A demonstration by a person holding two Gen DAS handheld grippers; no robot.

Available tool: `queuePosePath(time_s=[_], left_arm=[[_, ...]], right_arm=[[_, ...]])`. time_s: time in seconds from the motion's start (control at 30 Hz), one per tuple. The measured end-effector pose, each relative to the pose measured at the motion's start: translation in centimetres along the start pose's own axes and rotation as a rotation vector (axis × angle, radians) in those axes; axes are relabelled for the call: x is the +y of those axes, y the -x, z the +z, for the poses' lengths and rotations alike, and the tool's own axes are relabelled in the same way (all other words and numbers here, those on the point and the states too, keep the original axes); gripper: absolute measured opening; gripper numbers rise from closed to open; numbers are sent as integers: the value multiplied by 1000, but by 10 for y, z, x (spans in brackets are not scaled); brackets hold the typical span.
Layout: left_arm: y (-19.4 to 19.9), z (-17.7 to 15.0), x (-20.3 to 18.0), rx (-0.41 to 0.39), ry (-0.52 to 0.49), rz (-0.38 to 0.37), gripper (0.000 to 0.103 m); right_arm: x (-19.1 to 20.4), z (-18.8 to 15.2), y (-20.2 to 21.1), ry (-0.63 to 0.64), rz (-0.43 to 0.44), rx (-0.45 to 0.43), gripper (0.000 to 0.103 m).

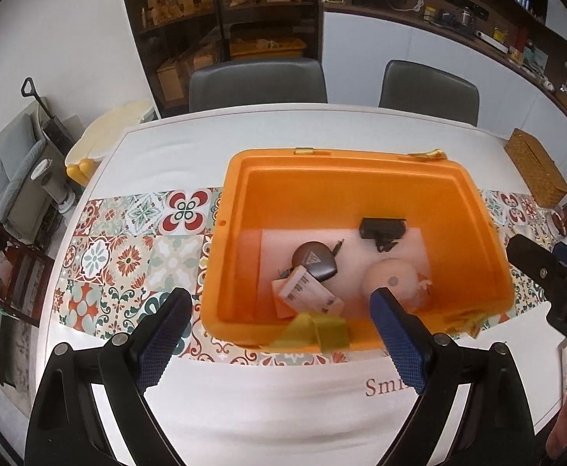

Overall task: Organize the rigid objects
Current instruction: 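Withdraw both tools up from the crate toward the keychain figure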

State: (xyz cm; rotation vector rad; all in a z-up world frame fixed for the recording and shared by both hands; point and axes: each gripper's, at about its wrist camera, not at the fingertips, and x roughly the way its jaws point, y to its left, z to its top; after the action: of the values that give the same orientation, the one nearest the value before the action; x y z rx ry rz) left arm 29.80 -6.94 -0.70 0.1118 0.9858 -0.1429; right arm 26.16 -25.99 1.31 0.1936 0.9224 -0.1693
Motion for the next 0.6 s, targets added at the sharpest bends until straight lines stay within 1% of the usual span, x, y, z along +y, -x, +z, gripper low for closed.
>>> queuePosePath(time_s=[0.13,0.4,0.6], left_arm=[[9,-10,-8,-19,-11,0,96],[21,-30,-21,-39,-25,-12,97],[24,-46,-30,-43,-12,-24,97]], right_arm=[[-8,-13,12,-10,-8,-19,89],[-24,-35,30,-36,-29,-66,89],[-39,-54,30,-62,-34,-60,89]])
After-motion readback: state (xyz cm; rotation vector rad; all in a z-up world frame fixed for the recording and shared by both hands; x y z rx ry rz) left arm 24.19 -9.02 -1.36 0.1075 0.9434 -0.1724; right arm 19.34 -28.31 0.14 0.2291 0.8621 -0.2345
